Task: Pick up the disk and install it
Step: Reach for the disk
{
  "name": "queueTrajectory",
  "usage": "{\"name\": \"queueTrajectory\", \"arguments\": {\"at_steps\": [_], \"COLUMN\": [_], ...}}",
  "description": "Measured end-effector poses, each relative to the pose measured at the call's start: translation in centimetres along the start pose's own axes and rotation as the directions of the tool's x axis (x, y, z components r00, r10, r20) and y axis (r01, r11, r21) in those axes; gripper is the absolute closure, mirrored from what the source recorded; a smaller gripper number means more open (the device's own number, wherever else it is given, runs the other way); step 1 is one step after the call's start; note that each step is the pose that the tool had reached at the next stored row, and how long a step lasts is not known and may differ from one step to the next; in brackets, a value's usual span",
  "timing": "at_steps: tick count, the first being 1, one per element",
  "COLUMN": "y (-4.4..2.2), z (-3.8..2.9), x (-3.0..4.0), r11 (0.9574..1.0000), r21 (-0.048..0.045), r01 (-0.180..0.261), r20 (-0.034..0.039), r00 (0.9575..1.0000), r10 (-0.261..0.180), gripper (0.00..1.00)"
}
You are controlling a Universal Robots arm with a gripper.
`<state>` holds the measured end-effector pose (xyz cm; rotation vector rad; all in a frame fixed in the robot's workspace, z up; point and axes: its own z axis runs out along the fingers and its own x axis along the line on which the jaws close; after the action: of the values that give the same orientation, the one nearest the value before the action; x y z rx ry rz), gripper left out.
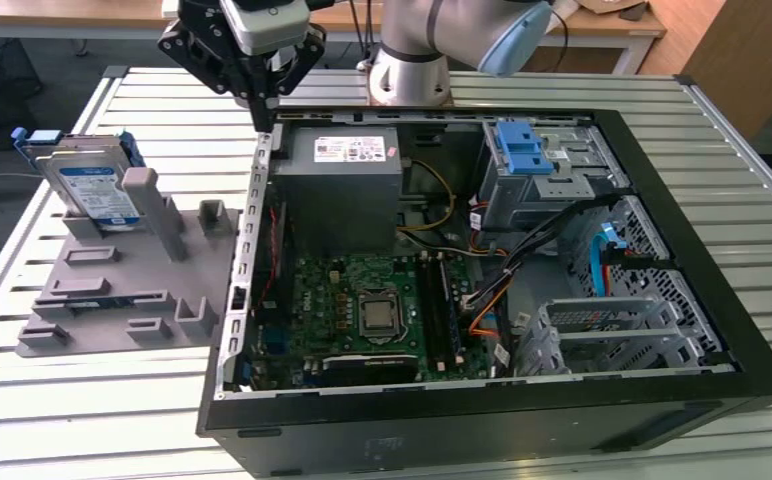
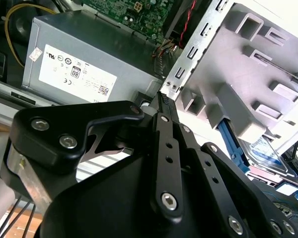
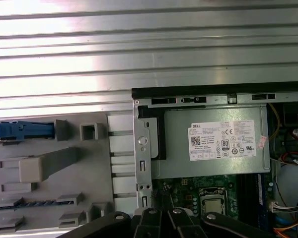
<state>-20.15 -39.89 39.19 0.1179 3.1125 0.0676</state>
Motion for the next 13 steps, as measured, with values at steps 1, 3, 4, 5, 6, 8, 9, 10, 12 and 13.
{"name": "queueTrajectory", "arguments": {"at_steps": [1, 3, 4, 5, 6, 8, 9, 10, 12, 13], "y": [0.00, -0.01, -0.01, -0.02, -0.02, -0.03, -0.03, -0.04, -0.05, -0.05], "z": [0.00, 0.00, 0.01, 0.01, 0.00, 0.00, 0.00, 0.00, 0.01, 0.00], "x": [0.03, 0.11, 0.16, 0.21, 0.27, 0.38, 0.43, 0.48, 0.57, 0.62], "r11": [1.0000, 1.0000, 1.0000, 1.0000, 1.0000, 1.0000, 1.0000, 1.0000, 1.0000, 1.0000], "r21": [0.0000, 0.0000, -0.0001, 0.0000, 0.0000, 0.0000, 0.0000, 0.0000, 0.0000, 0.0001], "r01": [0.000, 0.000, 0.000, 0.000, 0.000, 0.000, 0.000, 0.000, 0.000, 0.000], "r20": [0.0000, 0.0000, 0.0000, 0.0000, 0.0000, 0.0000, 0.0000, 0.0000, 0.0000, 0.0000], "r00": [1.0000, 1.0000, 1.0000, 1.0000, 1.0000, 1.0000, 1.0000, 1.0000, 1.0000, 1.0000], "r10": [0.000, 0.000, 0.000, 0.000, 0.000, 0.000, 0.000, 0.000, 0.000, 0.000], "gripper": [0.89, 0.89, 0.89, 0.89, 0.89, 0.89, 0.89, 0.89, 0.89, 0.89]}}
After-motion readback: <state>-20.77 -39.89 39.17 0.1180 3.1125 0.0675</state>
